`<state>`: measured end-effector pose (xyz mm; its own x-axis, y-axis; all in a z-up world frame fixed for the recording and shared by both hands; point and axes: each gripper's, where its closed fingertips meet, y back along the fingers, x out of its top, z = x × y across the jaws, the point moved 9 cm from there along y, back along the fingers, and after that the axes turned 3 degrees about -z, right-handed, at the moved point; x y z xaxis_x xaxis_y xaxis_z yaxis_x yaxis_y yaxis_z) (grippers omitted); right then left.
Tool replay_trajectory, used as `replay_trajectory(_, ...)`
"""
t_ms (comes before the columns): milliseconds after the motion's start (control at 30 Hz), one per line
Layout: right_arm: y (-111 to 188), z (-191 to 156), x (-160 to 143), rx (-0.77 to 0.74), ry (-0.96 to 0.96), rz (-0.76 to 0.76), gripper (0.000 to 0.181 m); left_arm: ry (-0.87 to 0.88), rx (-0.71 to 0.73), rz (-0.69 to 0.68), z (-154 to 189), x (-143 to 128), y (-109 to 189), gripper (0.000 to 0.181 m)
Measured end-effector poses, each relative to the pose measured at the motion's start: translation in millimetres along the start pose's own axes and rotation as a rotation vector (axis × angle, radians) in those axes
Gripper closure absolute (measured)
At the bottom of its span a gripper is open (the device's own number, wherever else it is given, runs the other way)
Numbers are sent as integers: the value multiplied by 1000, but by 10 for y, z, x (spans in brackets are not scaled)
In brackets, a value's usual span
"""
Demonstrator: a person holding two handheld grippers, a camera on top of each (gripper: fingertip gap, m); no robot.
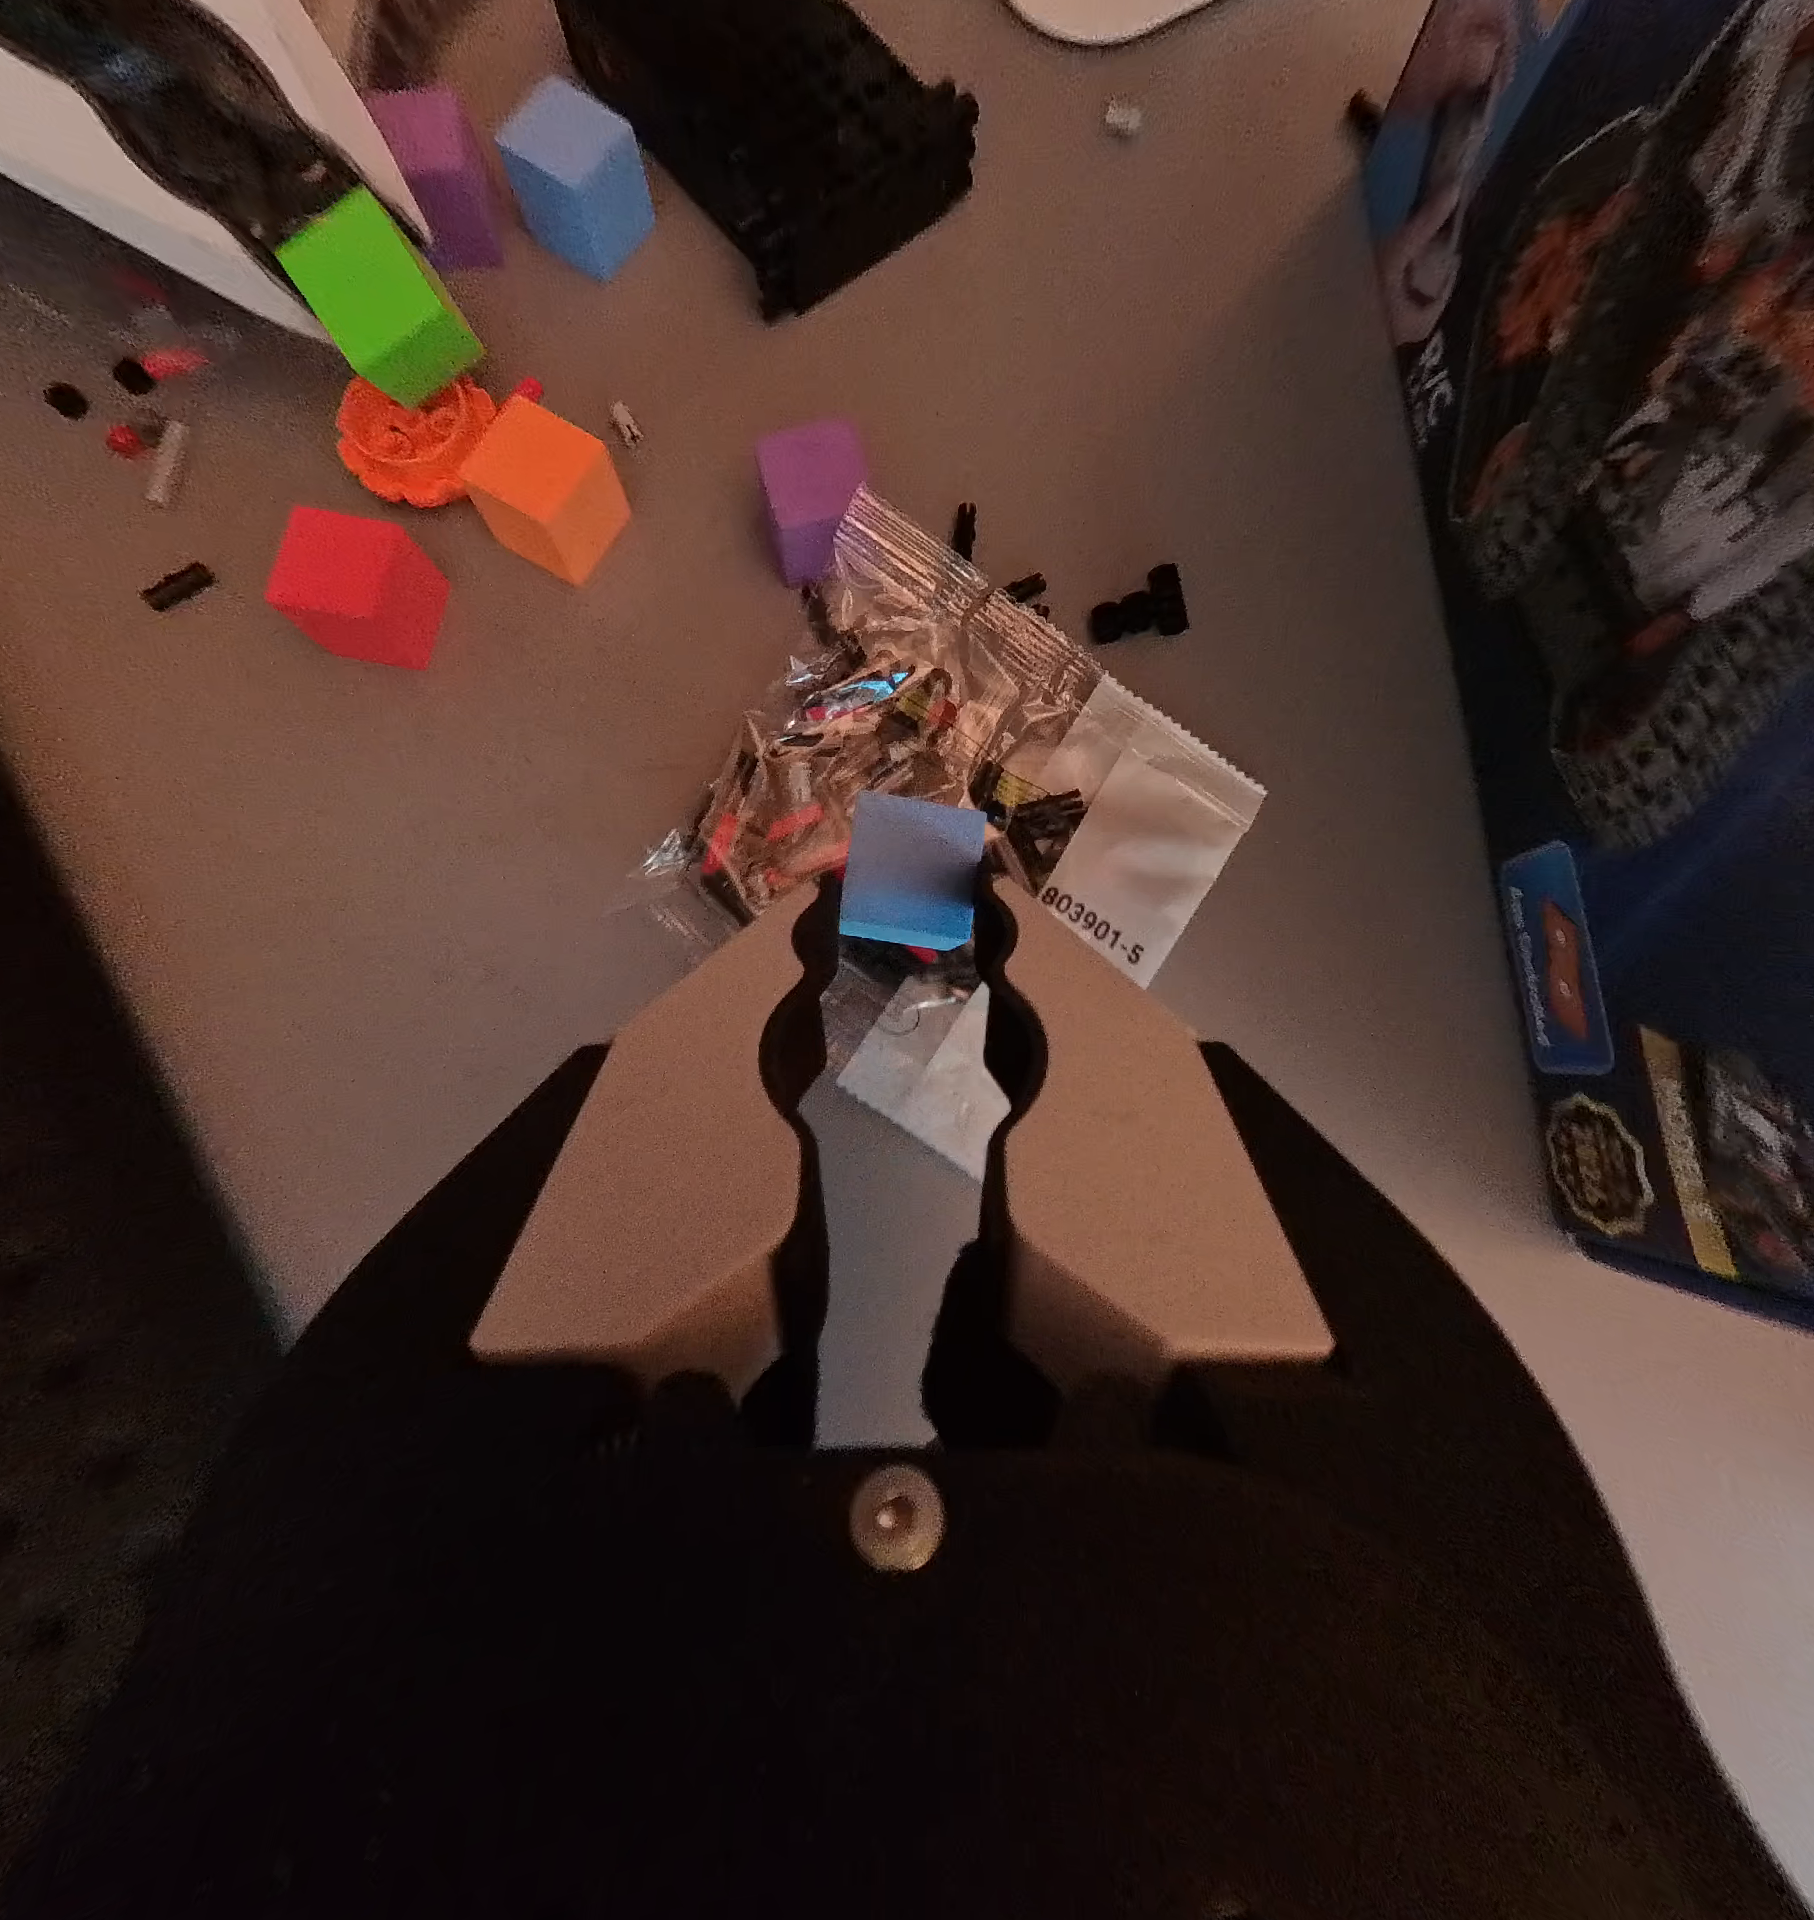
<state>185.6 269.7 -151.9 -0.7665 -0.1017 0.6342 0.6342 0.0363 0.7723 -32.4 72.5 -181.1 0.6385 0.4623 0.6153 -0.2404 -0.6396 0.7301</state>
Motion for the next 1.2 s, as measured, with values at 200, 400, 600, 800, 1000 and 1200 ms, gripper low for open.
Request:
replay_trajectory(200,-323,58,62,27,14,-131,156,59,6,82,-81,13,110,156)
replay_trajectory(400,-123,31,262,-29,27,-82,143,51,26,124,-97,62,160,156)
replay_trajectory(600,-432,-210,792,-12,217,-102,129,87,56,188,-178,21,233,156)
replay_trajectory(800,-875,-134,840,58,245,-149,139,91,60,186,-203,-6,198,156)
replay_trajectory(1000,-876,-129,841,108,208,-117,158,84,62,179,-216,-34,199,156)
replay_trajectory(1200,-161,-14,860,26,119,16,158,95,73,196,-234,-24,245,157)
